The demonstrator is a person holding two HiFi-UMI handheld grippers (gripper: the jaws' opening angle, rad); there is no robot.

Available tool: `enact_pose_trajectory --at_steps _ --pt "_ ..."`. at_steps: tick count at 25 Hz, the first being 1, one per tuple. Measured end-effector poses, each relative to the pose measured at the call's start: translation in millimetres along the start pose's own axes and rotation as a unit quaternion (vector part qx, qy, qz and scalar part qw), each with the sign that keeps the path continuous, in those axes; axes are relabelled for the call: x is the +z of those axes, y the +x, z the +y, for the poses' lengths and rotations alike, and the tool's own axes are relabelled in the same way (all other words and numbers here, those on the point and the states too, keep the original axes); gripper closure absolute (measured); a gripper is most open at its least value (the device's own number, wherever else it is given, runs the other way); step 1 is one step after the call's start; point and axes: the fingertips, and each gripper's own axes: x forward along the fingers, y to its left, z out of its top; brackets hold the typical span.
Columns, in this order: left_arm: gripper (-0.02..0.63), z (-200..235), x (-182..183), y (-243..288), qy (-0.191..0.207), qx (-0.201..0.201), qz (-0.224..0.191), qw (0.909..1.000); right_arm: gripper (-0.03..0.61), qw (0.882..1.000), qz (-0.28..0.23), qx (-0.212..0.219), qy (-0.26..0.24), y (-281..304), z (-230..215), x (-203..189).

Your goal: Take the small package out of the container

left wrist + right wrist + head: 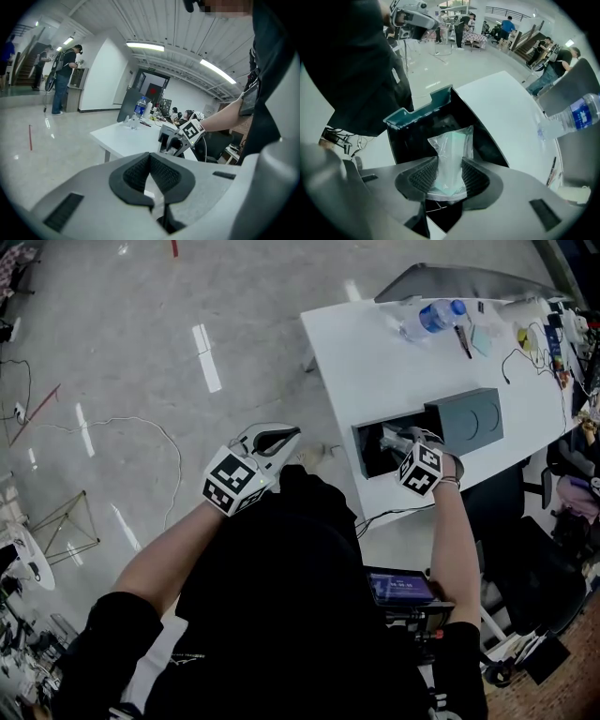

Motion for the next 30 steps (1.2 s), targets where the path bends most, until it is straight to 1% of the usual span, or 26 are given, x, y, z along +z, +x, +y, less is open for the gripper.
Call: enact_pose_trajectory --at_steps 5,7,12,17,25,30 --pt "0.606 1 -3 -8 -0.004 0.006 -0.001 1.0 0.461 1.0 0.014 -0.011 -0.002 2 -3 2" --pt "0.606 1 -4 -9 -0.004 0.006 -0.002 1.0 0.474 1.0 0.011 -0.014 -0.002 1 -3 3" --pt "0.606 1 -3 -12 0.0 -0.002 -0.003 1.0 0.483 1.0 0.004 -0.028 0.007 -6 -3 9" --pt "0.606 -2 -2 -10 0.007 -0.014 -0.002 0.9999 0.488 0.998 -0.009 -0.056 0.024 -23 -7 9" --pt "0.606 -9 0 -8 0.025 -0.039 -0.003 0.9989 0.494 0.994 -0.023 -0.093 0.052 -49 -3 15" --pt "0.606 -9 0 -6 0.033 -0.053 -0.001 0.9981 0.497 0.99 -0.034 -0.117 0.077 -65 -2 16"
